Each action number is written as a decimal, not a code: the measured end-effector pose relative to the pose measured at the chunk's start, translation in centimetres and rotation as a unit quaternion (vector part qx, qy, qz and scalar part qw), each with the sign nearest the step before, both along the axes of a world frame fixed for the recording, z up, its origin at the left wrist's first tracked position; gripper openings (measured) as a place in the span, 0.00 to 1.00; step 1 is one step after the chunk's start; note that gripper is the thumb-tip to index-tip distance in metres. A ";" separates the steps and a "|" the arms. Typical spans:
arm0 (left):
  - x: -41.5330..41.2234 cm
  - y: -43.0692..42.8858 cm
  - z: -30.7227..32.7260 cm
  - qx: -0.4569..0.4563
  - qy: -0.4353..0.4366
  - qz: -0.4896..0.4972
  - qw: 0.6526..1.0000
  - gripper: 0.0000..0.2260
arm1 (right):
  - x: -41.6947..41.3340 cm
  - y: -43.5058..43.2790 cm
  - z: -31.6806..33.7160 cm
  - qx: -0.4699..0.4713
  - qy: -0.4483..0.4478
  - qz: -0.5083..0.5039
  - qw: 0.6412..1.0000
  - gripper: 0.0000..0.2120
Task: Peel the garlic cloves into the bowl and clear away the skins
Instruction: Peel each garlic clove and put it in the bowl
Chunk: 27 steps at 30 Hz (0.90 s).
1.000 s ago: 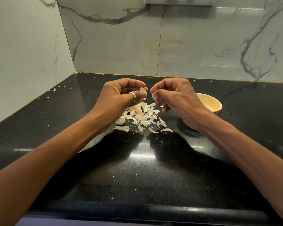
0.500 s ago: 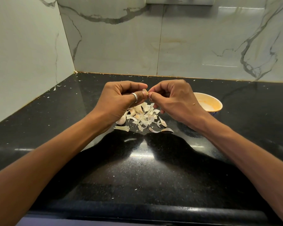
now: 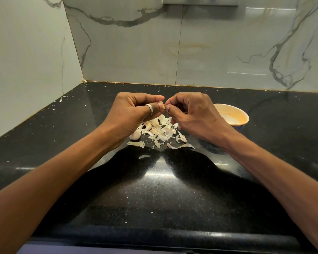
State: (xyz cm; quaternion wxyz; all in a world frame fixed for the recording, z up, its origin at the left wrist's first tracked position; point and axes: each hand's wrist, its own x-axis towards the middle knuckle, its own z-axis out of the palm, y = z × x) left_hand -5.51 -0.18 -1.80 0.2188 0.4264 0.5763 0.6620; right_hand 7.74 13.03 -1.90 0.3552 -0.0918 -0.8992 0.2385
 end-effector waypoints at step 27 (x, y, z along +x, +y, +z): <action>-0.1 0.2 -0.2 -0.039 -0.026 -0.020 0.999 0.11 | 0.0 0.4 0.2 0.062 0.038 -0.038 0.997 0.07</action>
